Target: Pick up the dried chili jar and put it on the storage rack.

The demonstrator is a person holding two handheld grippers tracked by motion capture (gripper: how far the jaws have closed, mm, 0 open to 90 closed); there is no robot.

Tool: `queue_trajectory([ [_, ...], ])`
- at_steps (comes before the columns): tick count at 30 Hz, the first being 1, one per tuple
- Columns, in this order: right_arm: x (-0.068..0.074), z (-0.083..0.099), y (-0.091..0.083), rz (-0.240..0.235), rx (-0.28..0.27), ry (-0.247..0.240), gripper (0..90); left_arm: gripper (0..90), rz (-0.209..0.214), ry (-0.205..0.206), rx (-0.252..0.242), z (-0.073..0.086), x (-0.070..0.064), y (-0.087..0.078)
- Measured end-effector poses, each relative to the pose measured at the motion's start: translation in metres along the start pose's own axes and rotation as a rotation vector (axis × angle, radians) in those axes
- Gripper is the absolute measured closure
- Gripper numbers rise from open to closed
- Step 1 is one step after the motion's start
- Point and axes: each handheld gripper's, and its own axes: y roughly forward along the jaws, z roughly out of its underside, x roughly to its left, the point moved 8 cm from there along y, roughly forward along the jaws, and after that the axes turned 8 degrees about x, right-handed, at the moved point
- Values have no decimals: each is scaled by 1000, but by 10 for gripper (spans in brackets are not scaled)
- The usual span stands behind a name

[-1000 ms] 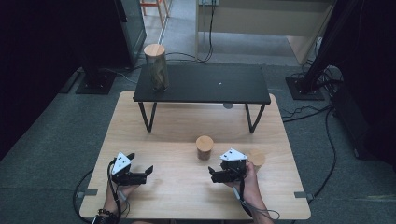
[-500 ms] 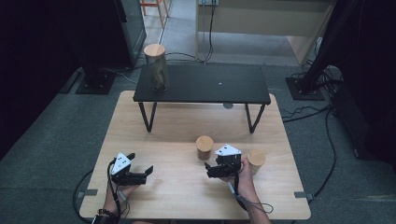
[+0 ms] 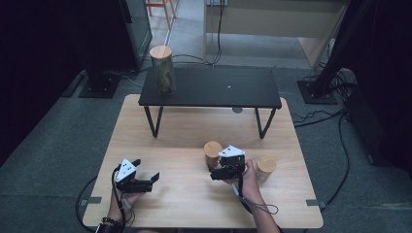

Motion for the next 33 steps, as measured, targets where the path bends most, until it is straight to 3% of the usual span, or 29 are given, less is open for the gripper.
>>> queue_trajectory([
  [14, 3, -16, 15, 15, 15, -14, 101, 3, -5, 1, -4, 0, 0, 0],
  [33, -2, -24, 28, 24, 18, 20, 159, 3, -5, 1, -6, 0, 0, 0],
])
